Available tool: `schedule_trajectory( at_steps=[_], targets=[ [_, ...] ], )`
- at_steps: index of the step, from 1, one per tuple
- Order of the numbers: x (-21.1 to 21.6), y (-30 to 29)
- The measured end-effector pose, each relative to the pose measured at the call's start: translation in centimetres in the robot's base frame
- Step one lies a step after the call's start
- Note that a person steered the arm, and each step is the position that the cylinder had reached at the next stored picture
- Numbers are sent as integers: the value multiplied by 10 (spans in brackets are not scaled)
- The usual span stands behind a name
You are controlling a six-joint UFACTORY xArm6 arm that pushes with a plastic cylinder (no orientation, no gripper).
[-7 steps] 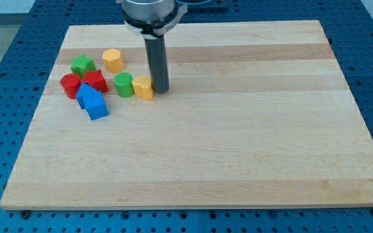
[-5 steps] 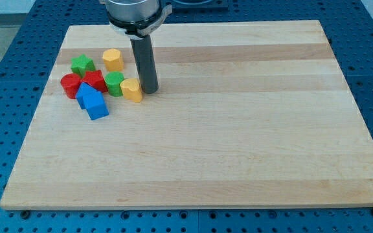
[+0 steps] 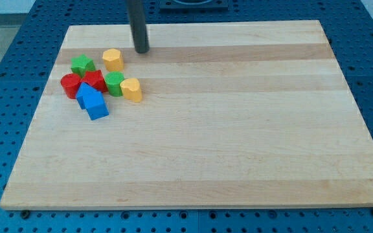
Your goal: Slide the yellow hexagon close to the red star
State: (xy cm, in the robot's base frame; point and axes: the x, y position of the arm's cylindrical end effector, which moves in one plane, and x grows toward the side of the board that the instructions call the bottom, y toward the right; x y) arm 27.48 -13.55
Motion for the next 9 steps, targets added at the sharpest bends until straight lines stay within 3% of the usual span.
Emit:
schedule_trajectory(
  at_steps=[2,5,7,9],
  targets=[
    [-2,-64],
    [9,-62],
    [5,-23],
    [36,-26]
  ],
)
